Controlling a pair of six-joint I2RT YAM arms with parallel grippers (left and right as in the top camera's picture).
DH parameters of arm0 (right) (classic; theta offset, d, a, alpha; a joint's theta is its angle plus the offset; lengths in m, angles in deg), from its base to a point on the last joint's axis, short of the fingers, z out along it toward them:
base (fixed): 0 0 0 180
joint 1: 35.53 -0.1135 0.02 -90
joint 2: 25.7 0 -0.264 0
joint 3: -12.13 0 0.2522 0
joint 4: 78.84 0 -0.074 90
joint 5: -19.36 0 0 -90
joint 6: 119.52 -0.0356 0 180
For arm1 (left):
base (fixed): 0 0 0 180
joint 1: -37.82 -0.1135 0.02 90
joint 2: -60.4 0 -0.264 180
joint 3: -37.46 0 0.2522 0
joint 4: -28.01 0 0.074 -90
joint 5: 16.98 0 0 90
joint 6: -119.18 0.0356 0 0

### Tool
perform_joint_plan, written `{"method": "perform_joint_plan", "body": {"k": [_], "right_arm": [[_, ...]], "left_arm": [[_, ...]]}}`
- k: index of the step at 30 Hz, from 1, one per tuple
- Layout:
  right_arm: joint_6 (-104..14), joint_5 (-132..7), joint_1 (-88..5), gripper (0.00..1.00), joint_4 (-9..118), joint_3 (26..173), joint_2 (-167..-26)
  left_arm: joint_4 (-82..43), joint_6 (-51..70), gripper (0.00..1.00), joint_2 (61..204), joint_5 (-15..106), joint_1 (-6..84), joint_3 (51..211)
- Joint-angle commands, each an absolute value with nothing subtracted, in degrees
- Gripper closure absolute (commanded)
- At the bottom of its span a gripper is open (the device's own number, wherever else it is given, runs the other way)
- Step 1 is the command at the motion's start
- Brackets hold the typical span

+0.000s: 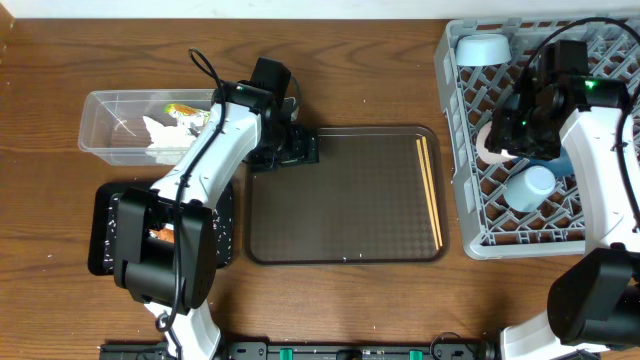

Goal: Sort waste into correct bins and load items into the dishwasher rack
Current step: 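Place the white cup into the dish rack with the right gripper, then release the cup and move the right gripper left over the brown tray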

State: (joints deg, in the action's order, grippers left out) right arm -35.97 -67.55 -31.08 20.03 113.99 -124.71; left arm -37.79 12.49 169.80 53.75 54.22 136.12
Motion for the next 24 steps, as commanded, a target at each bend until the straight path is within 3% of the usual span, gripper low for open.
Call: {"method": "perform_joint_plan", "body": {"k": [1,24], "right_arm": [[-36.3,-70.3,-29.4,0.85,19.2,115.0,-125.3],[-36.3,-73.2,-29.4,0.86,19.3,113.8,-125.4]], "left_arm": [[-38.1,12.6,0.09,170.0,54.3,54.2,136.0],[-38.3,12.6,0.03,170.0,54.3,54.2,136.0]]}}
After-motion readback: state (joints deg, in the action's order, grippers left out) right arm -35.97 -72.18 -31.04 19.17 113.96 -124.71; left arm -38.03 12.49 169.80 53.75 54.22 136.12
